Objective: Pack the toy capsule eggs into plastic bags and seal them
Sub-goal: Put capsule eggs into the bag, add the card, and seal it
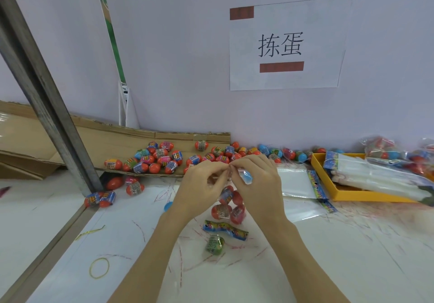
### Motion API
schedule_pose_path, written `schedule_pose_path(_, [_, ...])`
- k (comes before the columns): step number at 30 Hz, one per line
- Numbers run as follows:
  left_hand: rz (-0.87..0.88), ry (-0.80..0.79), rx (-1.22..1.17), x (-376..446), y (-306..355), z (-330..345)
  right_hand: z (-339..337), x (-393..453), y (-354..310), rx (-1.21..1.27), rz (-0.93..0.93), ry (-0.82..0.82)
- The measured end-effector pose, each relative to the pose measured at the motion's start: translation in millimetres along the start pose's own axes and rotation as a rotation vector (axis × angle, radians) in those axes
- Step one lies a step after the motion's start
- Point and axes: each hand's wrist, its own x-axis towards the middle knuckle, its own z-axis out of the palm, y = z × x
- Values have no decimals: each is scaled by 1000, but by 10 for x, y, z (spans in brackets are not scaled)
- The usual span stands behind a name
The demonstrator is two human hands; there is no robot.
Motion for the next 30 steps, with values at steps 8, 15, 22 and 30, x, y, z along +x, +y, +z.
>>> schedule_pose_path(8, [-63,23,-95,6,13,10,-4,-19,-72,183,258,-69])
schedule_pose_path(15, [-133,-1,-117,6,23,-7,18,-20,-58,164,290,-82])
schedule_pose_path(22, [-418,275,-217,53,-137,-236,-188,49,404,119,619,10])
schedule_pose_path(30, [-499,427,-221,52,-208,-260,-200,16,604,-113,675,-338])
